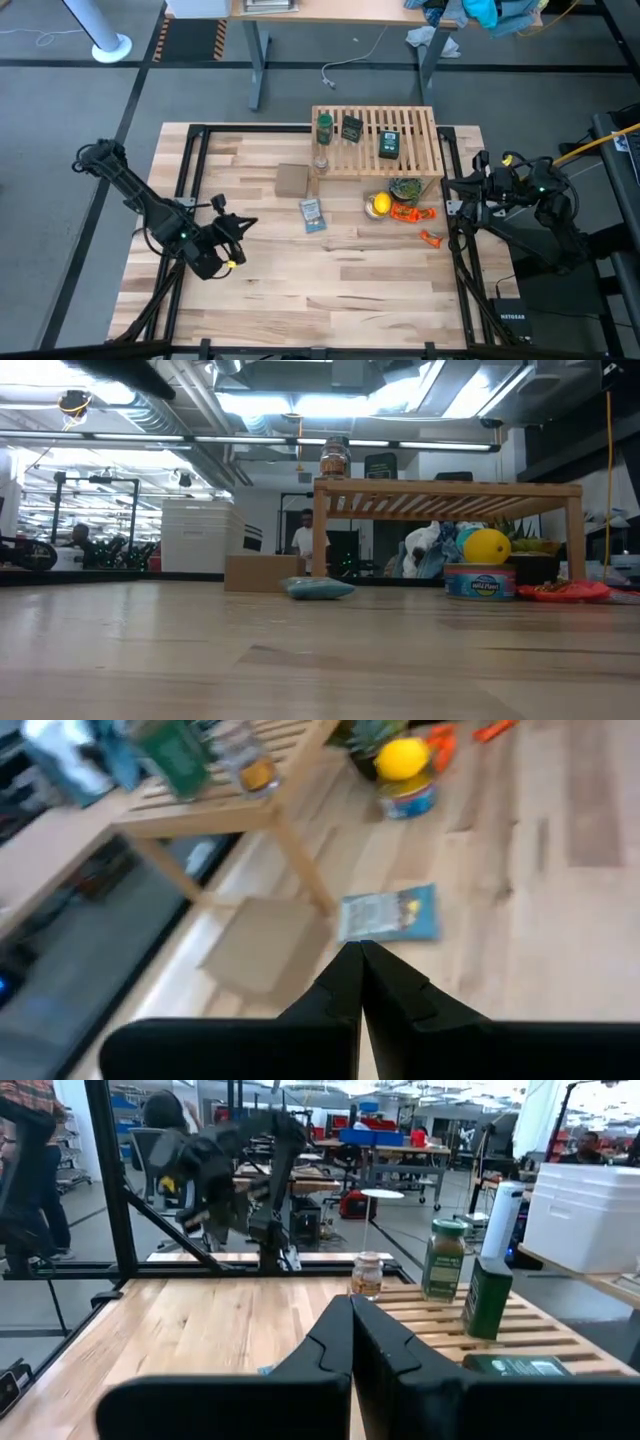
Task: Shelf spices
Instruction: Adjust the right black seasoning can on the shelf
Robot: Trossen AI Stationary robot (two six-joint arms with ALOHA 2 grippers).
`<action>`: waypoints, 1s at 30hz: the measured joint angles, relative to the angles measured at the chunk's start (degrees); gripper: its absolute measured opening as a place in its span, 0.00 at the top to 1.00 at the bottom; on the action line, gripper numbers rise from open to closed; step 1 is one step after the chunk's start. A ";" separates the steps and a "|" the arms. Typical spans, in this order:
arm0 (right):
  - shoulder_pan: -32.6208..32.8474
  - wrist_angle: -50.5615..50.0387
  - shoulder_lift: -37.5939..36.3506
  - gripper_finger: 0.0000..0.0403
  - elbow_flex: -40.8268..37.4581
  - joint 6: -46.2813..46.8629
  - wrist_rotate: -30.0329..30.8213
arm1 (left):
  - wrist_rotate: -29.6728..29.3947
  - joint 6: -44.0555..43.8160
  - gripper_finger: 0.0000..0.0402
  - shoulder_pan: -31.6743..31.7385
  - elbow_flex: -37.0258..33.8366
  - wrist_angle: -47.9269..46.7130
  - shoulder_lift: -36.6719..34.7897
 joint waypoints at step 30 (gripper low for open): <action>0.01 2.92 0.09 0.99 -3.19 0.66 -4.48 | 47.79 44.60 1.00 24.40 -33.42 78.52 -6.86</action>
